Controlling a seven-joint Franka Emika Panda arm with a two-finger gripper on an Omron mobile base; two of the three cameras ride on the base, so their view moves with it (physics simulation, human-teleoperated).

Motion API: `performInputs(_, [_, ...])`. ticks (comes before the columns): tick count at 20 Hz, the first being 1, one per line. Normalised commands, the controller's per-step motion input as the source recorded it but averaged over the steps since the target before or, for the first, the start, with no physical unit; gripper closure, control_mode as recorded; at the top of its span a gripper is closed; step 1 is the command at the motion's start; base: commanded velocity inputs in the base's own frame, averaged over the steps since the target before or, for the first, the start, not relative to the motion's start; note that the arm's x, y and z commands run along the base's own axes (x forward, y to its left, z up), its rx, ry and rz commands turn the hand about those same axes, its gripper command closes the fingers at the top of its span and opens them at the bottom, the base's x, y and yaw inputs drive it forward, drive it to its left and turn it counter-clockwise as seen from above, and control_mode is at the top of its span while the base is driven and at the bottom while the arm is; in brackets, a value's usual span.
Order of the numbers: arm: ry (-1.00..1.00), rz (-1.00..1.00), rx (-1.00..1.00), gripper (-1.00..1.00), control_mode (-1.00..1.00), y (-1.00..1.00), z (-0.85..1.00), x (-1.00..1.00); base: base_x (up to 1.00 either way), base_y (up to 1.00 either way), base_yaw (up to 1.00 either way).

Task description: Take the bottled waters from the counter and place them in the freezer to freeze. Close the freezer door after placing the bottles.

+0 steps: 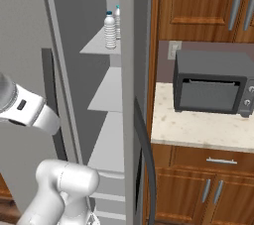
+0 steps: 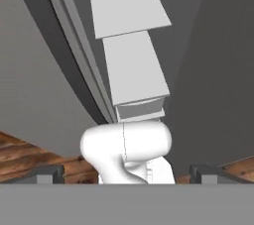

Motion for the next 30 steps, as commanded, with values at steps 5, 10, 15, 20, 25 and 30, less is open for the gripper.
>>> performInputs(5, [0.01,0.02,0.00,-1.00,-1.00,0.09,-0.01,0.00,0.00,0.00,0.00])
performInputs(10, [0.00,0.00,0.00,-1.00,-1.00,0.00,0.00,-0.03,0.00,0.00,0.00])
performInputs(15, [0.00,0.00,0.00,-1.00,1.00,0.00,0.00,0.00,-0.57,0.00,0.00])
performInputs(20, [0.00,0.00,0.00,-1.00,1.00,0.00,0.00,0.00,-0.87,-0.03,0.00])
performInputs(25, [0.00,0.00,0.00,-1.00,1.00,0.00,0.00,0.00,-0.71,-0.13,0.00])
performInputs(30, [0.00,0.00,0.00,-1.00,1.00,0.00,0.00,0.00,-0.50,-0.16,0.01])
